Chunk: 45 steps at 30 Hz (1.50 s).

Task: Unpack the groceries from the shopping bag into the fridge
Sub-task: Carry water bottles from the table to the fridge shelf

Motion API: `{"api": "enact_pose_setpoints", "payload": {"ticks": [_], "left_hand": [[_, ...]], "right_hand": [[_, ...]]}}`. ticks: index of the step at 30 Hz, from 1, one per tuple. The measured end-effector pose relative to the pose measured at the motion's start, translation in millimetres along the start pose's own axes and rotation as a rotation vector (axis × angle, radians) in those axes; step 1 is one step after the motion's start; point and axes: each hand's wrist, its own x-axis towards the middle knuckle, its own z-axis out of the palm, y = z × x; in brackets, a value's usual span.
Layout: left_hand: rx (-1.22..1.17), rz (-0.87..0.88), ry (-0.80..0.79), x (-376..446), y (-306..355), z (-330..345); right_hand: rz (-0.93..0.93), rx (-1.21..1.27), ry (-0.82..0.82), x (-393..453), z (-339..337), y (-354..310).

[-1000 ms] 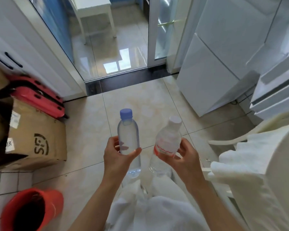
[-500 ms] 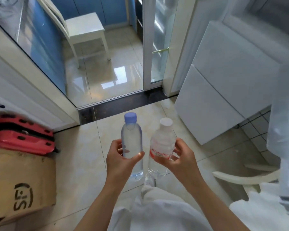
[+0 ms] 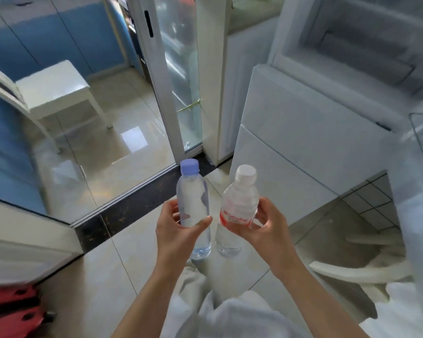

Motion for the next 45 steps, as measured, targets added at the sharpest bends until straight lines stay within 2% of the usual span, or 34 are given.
{"api": "enact_pose_setpoints", "payload": {"ticks": [13,22,28,34,40,45], "left_hand": [[0.119,0.263,-0.448,202.2,93.1,52.5],[0.086,0.453,-0.692,259.1,180.3,133.2],[0.004,0.539,-0.752,281.9,243.5,206.3],[-0.113,0.654,-0.717,304.7,322.0,297.1],[-0.245,0.700,-0.682,321.7,401.7,380.7],[-0.330,0.707,-0.721,330.5,455.1,438.5]], "right_hand": [[0.003,0.137,0.482,118.0,15.1,-65.4],[-0.084,0.140,0.765,170.1,-34.8,-112.8],[-0.181,0.113,0.865,214.9,-96.7,-147.7],[-0.315,0.138,0.980,278.4,-179.5,-187.6],[-0.441,0.143,1.031,343.2,-262.5,-228.8],[-0.526,0.079,1.105,388.4,-319.7,-257.5]]}}
